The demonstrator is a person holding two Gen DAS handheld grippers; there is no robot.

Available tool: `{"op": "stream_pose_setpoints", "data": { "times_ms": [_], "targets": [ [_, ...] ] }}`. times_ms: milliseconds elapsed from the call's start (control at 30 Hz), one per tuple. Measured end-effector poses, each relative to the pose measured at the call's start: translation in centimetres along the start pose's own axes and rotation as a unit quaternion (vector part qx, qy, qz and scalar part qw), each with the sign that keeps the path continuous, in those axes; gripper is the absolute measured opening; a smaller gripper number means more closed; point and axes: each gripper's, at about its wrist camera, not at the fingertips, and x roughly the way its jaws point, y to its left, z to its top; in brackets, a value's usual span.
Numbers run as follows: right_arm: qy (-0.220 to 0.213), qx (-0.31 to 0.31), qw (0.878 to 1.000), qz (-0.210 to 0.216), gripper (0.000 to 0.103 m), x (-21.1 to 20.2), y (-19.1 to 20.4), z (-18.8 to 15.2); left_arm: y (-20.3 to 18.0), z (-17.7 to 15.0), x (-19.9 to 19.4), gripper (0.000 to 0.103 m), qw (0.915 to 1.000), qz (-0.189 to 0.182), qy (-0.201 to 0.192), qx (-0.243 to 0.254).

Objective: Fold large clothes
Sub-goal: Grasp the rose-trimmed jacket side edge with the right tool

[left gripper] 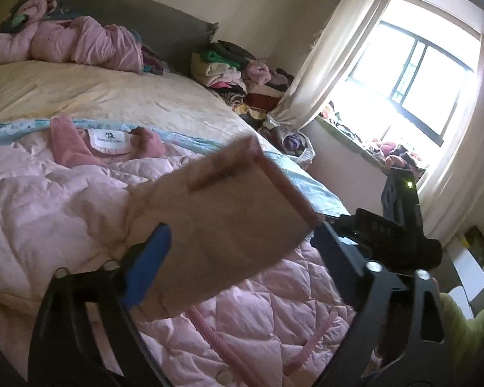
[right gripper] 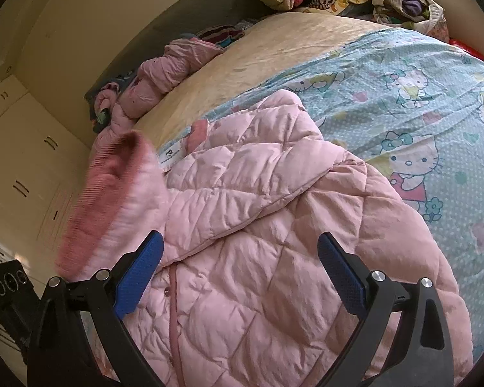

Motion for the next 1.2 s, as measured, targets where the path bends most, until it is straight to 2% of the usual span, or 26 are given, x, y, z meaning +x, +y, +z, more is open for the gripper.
{"op": "stream_pose_setpoints", "data": {
  "times_ms": [100, 167, 233, 333, 433, 567, 733, 800, 867, 900, 967, 1000, 1100, 1200],
  "targets": [
    [0.000, -0.004, 1.000, 0.002, 0.096, 0.2, 0.1, 0.2, 0.8, 0.1, -0.7, 0.093, 0.9999, -0.001, -0.008, -0.012],
    [0.003, -0.008, 1.000, 0.003, 0.096, 0.4, 0.2, 0.3, 1.5, 0.3, -1.1, 0.093, 0.9996, 0.018, -0.014, -0.016],
    [0.009, -0.011, 1.000, 0.010, 0.096, 0.7, 0.4, 0.4, 2.4, 0.5, -1.7, 0.093, 0.9988, 0.042, -0.020, -0.018],
    [0.027, -0.013, 0.999, 0.025, 0.096, 1.5, 0.8, 0.4, 4.6, 1.1, -2.8, 0.094, 0.9937, 0.102, -0.031, -0.035],
    [0.051, 0.001, 0.998, 0.047, 0.096, 2.8, 0.8, 0.9, 7.5, 1.4, -4.5, 0.094, 0.9838, 0.162, -0.040, -0.065],
    [0.066, 0.007, 0.997, 0.045, 0.096, 4.5, 0.8, 1.6, 11.1, 1.9, -7.4, 0.094, 0.9717, 0.191, -0.067, -0.121],
    [0.077, 0.014, 0.995, 0.054, 0.093, 6.2, 1.1, 2.0, 14.2, 2.0, -11.0, 0.094, 0.9526, 0.246, -0.101, -0.149],
    [0.074, 0.017, 0.996, 0.057, 0.083, 6.7, 1.1, 2.3, 15.0, 2.2, -11.7, 0.094, 0.9476, 0.256, -0.106, -0.159],
    [0.067, 0.016, 0.996, 0.052, 0.060, 7.3, 1.2, 2.8, 15.6, 2.2, -12.6, 0.094, 0.9431, 0.264, -0.115, -0.166],
    [0.067, 0.011, 0.996, 0.051, 0.053, 7.7, 1.2, 2.9, 15.7, 2.3, -12.9, 0.094, 0.9405, 0.271, -0.118, -0.168],
    [0.066, -0.001, 0.997, 0.045, 0.019, 8.4, 1.4, 3.2, 15.9, 2.4, -13.2, 0.094, 0.9379, 0.278, -0.122, -0.167],
    [0.059, -0.021, 0.997, 0.036, 0.012, 8.5, 1.9, 3.4, 15.9, 2.4, -13.2, 0.094, 0.9368, 0.283, -0.123, -0.165],
    [0.032, -0.068, 0.997, 0.032, 0.006, 7.7, 3.5, 4.3, 15.9, 2.5, -13.2, 0.094, 0.9323, 0.300, -0.123, -0.161],
    [-0.032, -0.127, 0.990, 0.055, 0.006, 4.7, 6.6, 6.0, 16.0, 2.4, -13.3, 0.094, 0.9295, 0.307, -0.123, -0.164]
  ]
}}
